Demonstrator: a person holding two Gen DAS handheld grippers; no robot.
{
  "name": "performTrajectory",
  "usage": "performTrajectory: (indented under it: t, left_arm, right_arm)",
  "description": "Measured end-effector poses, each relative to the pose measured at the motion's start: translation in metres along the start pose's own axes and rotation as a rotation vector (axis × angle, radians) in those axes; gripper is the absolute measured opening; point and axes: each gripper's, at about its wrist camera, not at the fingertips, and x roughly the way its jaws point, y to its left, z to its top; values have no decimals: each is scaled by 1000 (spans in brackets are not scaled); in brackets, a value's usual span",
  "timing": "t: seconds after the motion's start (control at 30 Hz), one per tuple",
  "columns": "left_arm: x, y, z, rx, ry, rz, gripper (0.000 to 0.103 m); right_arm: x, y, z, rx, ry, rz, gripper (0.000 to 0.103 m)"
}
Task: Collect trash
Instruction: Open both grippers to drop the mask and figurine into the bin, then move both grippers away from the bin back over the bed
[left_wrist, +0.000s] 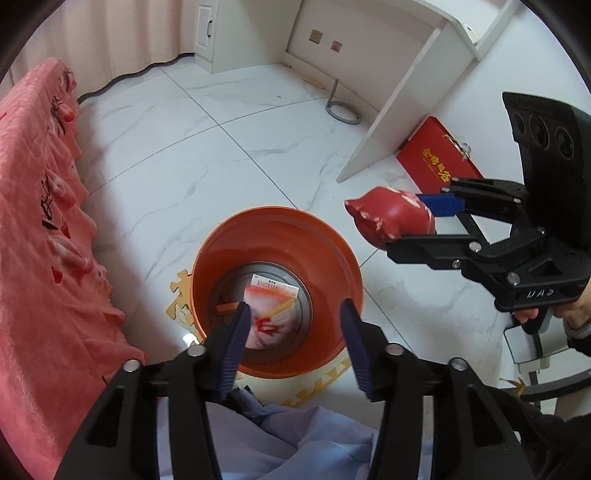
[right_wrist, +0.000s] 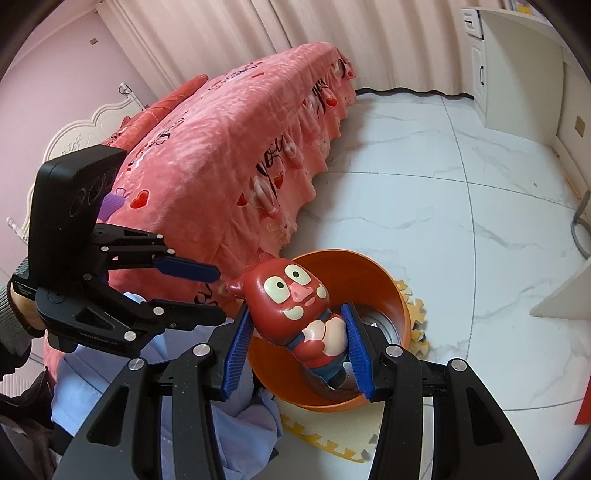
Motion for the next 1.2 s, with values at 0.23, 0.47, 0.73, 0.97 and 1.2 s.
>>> performTrajectory:
  t: [0.23,0.47,0.73,0.97,1.2]
  left_arm:
    - [-6,1,-3,-3,7,7,56]
    - [-6,10,-9,-31,21,25,56]
    - [-12,14,-17,-54,15,35,56]
    - [-24,13,-24,-52,-3,53,56]
    - [-46,14,-35,-75,-49,83,72]
  right_arm:
    - [13,6,8,-28,8,-3,52]
    - [23,11,14,-39,17,-25,60]
    - [20,18,11,-33,20,-27,69]
    - [8,35,11,-61,12,-11,69]
    - [-3,58,9,-100,16,9,70]
